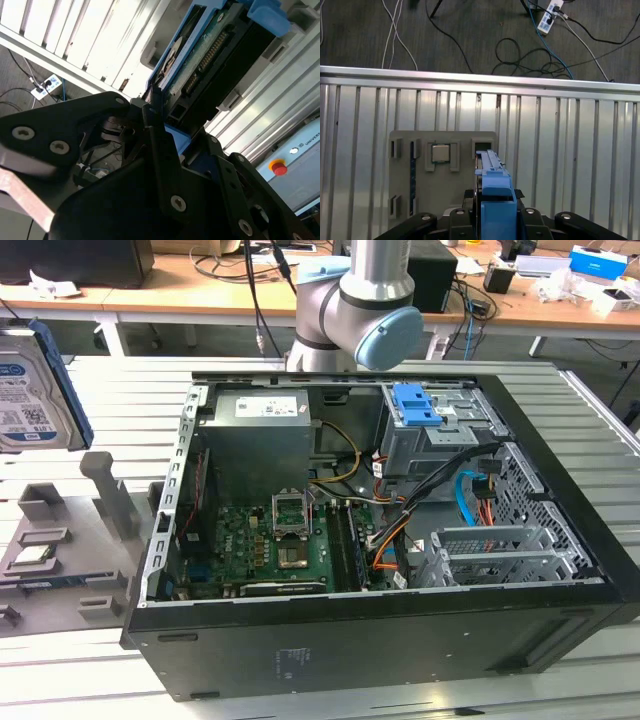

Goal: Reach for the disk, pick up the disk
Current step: 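Pick up the disk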

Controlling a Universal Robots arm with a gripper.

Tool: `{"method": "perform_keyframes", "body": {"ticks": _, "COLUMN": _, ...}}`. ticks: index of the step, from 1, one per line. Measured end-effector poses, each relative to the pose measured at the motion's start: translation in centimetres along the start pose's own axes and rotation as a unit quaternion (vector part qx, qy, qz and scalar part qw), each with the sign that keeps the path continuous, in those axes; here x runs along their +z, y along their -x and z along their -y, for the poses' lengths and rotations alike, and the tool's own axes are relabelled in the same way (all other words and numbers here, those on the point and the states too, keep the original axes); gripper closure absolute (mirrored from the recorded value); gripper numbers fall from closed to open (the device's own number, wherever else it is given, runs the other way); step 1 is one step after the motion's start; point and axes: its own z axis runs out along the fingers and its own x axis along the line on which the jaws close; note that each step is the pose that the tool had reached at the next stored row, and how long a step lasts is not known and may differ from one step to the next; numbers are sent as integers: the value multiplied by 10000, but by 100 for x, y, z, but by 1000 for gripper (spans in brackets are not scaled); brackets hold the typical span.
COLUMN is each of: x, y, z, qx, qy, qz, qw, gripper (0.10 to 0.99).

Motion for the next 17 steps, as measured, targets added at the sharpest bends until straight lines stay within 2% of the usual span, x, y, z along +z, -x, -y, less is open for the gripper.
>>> {"method": "perform_keyframes", "body": {"ticks": 17, "x": -235, "y": 0, "z": -9, "qx": 0, "qy": 0, "qz": 0, "qw": 10000, "gripper": 718}}
